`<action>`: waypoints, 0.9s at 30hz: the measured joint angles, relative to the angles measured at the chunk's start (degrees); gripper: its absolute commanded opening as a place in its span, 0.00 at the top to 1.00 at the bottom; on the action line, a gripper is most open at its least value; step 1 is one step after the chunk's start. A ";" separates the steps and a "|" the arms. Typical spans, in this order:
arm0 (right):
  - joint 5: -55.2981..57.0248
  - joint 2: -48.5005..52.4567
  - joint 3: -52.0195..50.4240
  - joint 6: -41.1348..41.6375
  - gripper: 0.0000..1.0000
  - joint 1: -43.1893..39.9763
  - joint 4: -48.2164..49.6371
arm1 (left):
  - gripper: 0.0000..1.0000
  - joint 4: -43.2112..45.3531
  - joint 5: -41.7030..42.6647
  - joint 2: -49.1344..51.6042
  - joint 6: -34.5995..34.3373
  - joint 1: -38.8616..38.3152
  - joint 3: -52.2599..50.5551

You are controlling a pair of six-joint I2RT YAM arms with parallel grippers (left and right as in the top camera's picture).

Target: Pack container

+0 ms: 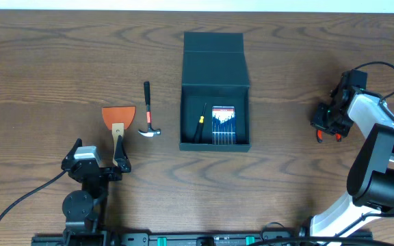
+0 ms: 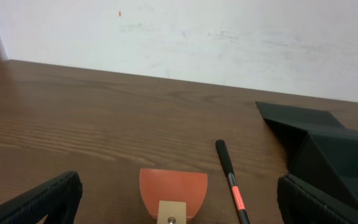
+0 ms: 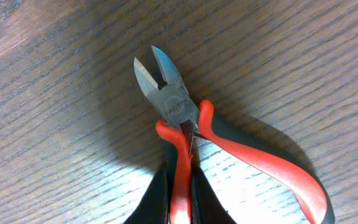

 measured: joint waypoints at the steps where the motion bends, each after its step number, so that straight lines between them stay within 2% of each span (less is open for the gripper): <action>1: -0.11 0.00 0.17 0.00 0.99 0.00 -0.20 | 0.01 0.00 0.00 0.00 0.00 0.00 0.00; 12: -0.07 1.05 3.80 -1.11 0.99 0.55 -8.44 | 0.01 0.02 0.00 0.00 0.00 0.00 0.00; 21: -0.09 1.20 15.63 -1.55 0.99 4.79 -14.93 | 0.01 0.02 0.00 0.00 0.00 0.00 0.00; 27: -0.07 1.20 23.76 -1.60 0.99 10.67 -19.04 | 0.02 0.00 0.00 0.00 0.00 0.00 0.00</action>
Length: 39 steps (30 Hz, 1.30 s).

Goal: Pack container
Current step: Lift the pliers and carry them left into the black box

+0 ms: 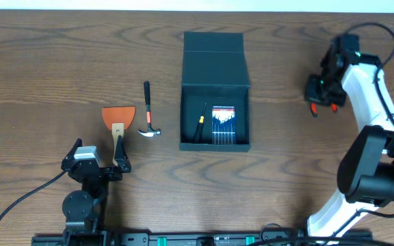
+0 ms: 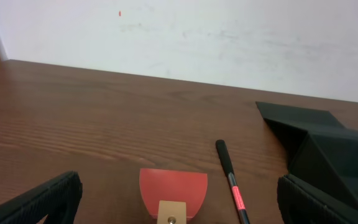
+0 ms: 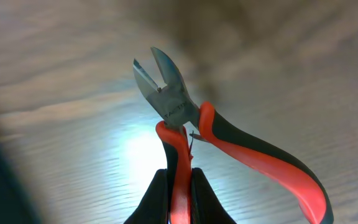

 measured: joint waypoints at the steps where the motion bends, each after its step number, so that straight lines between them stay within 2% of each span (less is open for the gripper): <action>1: 0.00 0.00 1.14 -0.02 0.99 1.05 -0.66 | 0.01 0.02 0.00 0.00 0.00 0.00 0.00; 13: -0.07 0.00 13.33 -0.09 0.99 19.08 -6.29 | 0.01 0.02 0.00 0.00 0.00 0.00 0.00; 24: 0.48 0.02 14.51 2.36 0.99 36.39 -6.56 | 0.01 0.02 0.00 0.00 0.00 0.00 0.00; 30: 0.85 0.02 14.51 6.84 0.99 39.87 -6.64 | 0.01 0.00 0.00 0.00 0.00 0.00 0.00; 39: 1.55 1.07 14.64 14.93 0.99 39.32 -6.82 | 0.01 0.00 0.00 0.00 0.00 0.00 0.00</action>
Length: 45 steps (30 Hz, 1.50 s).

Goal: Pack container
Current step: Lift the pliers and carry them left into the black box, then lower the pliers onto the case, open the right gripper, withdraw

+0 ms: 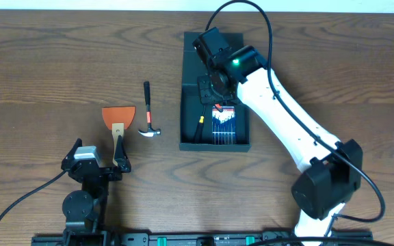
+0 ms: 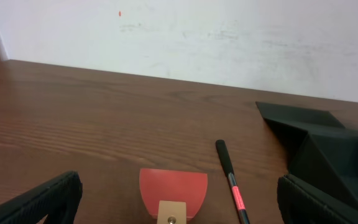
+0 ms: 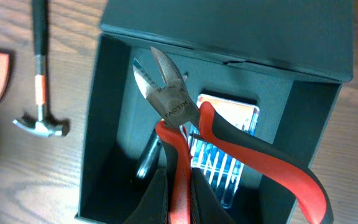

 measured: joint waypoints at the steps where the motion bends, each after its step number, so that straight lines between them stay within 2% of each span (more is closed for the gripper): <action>1: 0.02 0.70 0.13 0.68 0.99 -0.15 0.00 | 0.02 0.00 0.00 0.00 0.00 0.00 0.00; 15: 0.17 14.95 0.37 6.16 0.99 -0.57 -1.51 | 0.02 0.00 0.00 0.00 0.00 0.00 0.00; 40: 0.87 15.47 -3.43 7.61 0.99 -0.57 2.40 | 0.01 0.00 0.00 0.00 0.00 0.00 0.00; 42: 0.90 15.47 -3.43 7.61 0.89 -0.57 2.38 | 0.02 0.00 0.00 0.00 0.00 0.00 0.00; 43: 0.90 15.47 -3.43 7.69 0.77 -0.57 2.38 | 0.01 0.00 0.00 0.00 0.00 0.00 0.00; 44: 0.96 15.47 -3.43 8.04 0.70 -0.57 2.36 | 0.01 0.00 0.00 0.00 0.00 0.00 0.00; 45: 1.05 15.47 -3.43 8.07 0.68 -0.57 2.34 | 0.01 0.02 0.00 0.00 0.00 0.00 0.00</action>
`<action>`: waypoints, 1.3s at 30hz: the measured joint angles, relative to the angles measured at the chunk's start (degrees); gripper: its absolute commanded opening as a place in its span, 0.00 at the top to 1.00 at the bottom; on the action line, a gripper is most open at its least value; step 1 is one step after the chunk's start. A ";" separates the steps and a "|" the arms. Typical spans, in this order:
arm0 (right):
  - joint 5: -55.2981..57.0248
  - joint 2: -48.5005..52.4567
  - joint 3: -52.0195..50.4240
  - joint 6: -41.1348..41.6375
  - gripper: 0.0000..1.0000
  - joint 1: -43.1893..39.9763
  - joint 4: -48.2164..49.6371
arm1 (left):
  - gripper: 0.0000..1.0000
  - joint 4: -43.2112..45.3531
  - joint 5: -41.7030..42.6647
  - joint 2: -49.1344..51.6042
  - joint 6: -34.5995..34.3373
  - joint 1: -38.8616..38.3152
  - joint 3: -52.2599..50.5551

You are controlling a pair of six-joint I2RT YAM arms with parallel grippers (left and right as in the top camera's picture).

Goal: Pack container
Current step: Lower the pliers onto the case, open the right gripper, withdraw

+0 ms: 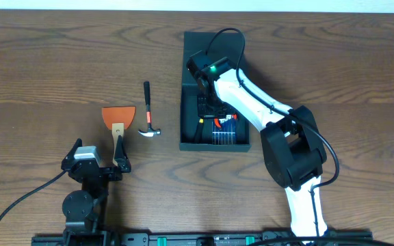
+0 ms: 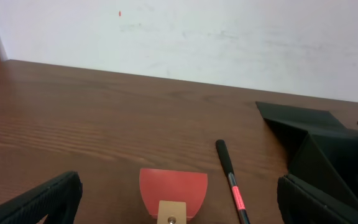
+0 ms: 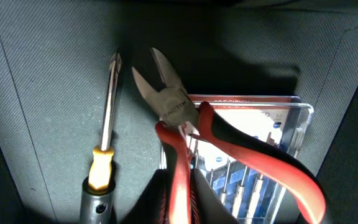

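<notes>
My right gripper (image 3: 180,208) is shut on one red handle of the side cutters (image 3: 179,118), held low inside the open dark box (image 1: 185,123). Beneath them lie a yellow-collared screwdriver (image 3: 102,168) and a clear case of small screwdrivers (image 3: 272,134). The right arm reaches down into the box (image 1: 214,89) in the overhead view. The small hammer (image 1: 147,109) and the orange scraper (image 1: 117,117) lie on the table left of the box. My left gripper (image 2: 178,214) stands open behind the scraper (image 2: 173,190), with nothing between its fingers.
The box lid (image 1: 213,42) lies flat behind the box. A wall rises beyond the table's far edge (image 2: 166,37). Bare wooden table surrounds the tools and lies to the right of the box.
My right gripper has dropped from above the box down into it, the cutters now close over the screwdriver and the case. The left arm has not moved.
My right gripper was shut on the cutters at the table's right side. It then held them off the table, farther back. Then they were above the open box, and now they are down inside it. The left gripper stayed open behind the scraper throughout.
</notes>
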 measured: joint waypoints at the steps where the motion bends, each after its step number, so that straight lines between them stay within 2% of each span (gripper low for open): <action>1: -0.04 0.00 -0.02 -0.07 0.66 0.00 0.02 | 0.01 -0.02 0.00 0.00 0.00 0.00 0.00; 3: 0.02 0.00 -0.02 -0.04 0.63 0.00 0.02 | 0.01 0.00 0.00 0.00 0.00 0.00 0.00; 7: 0.07 0.00 -0.02 -0.07 0.66 0.00 0.02 | 0.01 -0.02 -0.02 0.00 0.00 0.00 0.00; 15: -1.53 0.00 0.31 -0.90 0.64 -0.07 -0.48 | 0.02 -0.02 -0.02 0.00 0.00 0.00 0.00; 20: -2.21 0.11 5.73 -2.21 0.59 -0.13 -4.11 | 0.02 -0.02 0.00 0.00 0.00 0.00 0.00; 25: -2.45 0.11 16.57 -3.80 0.50 -0.83 -8.33 | 0.01 0.00 -0.02 0.00 0.00 0.00 0.00; 30: -1.81 0.11 27.26 -4.96 0.30 -4.11 -14.36 | 0.01 0.00 0.00 0.00 0.00 0.00 0.00; 35: 1.49 0.11 33.51 -5.77 0.16 -11.61 -21.14 | 0.02 0.00 0.00 0.00 0.00 0.00 0.00; 39: 3.74 0.11 34.16 -6.60 0.02 -18.93 -24.63 | 0.02 -0.02 0.00 0.00 0.00 0.00 0.00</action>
